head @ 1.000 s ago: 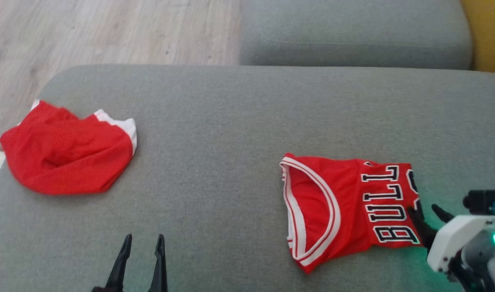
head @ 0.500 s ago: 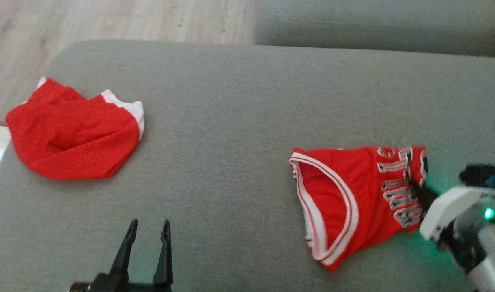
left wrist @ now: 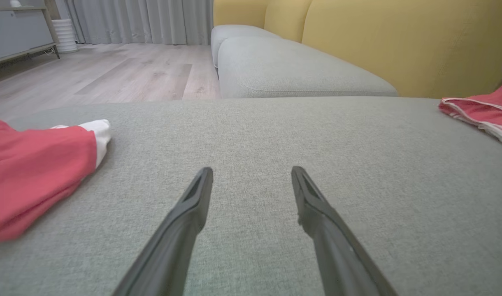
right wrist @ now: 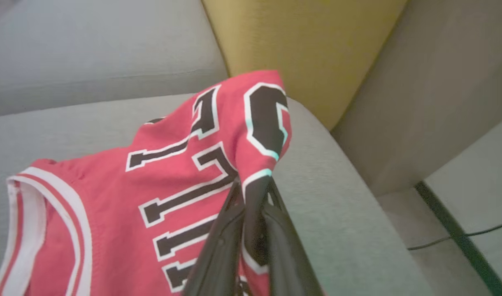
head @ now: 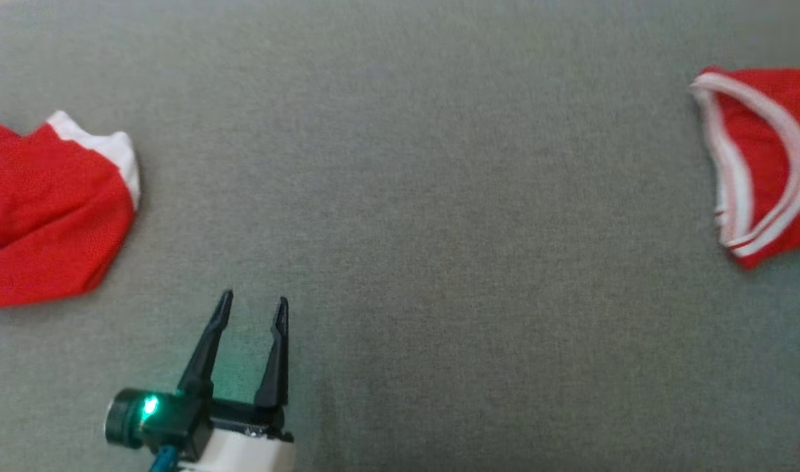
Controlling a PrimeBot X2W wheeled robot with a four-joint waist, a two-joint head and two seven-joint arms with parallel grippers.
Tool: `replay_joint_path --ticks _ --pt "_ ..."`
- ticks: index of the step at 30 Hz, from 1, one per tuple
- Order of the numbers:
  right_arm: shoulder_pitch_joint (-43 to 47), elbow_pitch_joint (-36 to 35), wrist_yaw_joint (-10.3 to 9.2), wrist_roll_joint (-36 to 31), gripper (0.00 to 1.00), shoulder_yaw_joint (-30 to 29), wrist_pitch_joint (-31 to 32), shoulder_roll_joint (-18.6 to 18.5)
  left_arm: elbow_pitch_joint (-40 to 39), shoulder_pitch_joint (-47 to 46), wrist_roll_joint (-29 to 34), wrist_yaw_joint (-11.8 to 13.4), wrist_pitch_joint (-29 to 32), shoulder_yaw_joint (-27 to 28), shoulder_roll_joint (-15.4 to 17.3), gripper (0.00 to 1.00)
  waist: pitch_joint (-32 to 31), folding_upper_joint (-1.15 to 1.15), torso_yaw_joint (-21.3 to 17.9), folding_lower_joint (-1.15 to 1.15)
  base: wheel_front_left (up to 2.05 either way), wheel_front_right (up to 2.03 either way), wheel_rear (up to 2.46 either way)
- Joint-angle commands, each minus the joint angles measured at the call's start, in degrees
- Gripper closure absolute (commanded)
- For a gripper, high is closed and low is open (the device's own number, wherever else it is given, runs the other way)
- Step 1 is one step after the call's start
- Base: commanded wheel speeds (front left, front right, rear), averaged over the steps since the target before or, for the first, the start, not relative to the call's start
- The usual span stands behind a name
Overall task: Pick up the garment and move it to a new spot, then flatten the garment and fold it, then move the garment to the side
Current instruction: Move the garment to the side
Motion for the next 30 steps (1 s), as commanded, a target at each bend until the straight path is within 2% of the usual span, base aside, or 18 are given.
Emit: replay_joint_path --ticks 1,5,8,10,14,19,24,30 --pt "-1.75 -0.21 0.41 -1.26 1.0 -1.14 -1.33 -3.7 -2.13 -1.6 0.59 -0.16 -0.47 2.26 0.96 0.0 2.5 0.0 -1.05 -0.02 0.0 0.0 0.0" --pt "-3.33 3.37 0.41 -4.68 1.0 -4.8 -2.55 -7.0 -2.66 -1.36 1.02 -0.07 -0.47 2.96 1.59 0.0 3.81 0.0 -0.96 -0.02 0.0 0.0 0.0" --pt "-4.07 4.98 0.41 -6.88 1.0 -6.43 -3.65 -7.86 -2.85 -1.31 1.11 -0.06 -0.47 3.21 1.75 0.0 4.24 0.0 -0.94 -0.02 0.0 0.0 0.0" --pt "-4.77 6.03 0.41 -9.64 0.0 -7.79 -5.65 -7.96 -2.98 -1.26 1.16 -0.06 -0.47 3.37 1.79 0.0 4.47 0.0 -0.93 -0.02 0.0 0.0 0.0" --pt "-6.32 5.71 0.41 -16.61 0.0 -9.22 -11.02 -6.87 -3.13 -1.41 1.13 0.12 -0.47 3.53 1.59 0.0 4.56 0.0 -1.18 -0.02 0.0 0.0 0.0" --pt "-6.99 0.28 0.41 -21.46 0.0 -10.56 -18.52 -1.38 -2.84 -1.87 0.53 0.24 -0.47 3.47 0.97 0.0 2.19 0.0 -1.11 -0.02 0.0 0.0 0.0" --pt "-0.48 -11.37 0.41 -21.5 0.0 -7.39 -20.14 5.4 -1.91 -1.57 -0.54 0.33 -0.47 3.15 0.21 0.0 -2.82 0.0 0.08 -0.02 0.0 0.0 0.0" --pt "15.6 -28.49 0.41 -19.75 0.0 -4.96 -19.92 13.65 0.0 -1.01 -1.7 0.09 -0.47 2.33 -0.4 0.0 -9.06 0.0 2.87 -0.02 0.0 0.0 0.0"
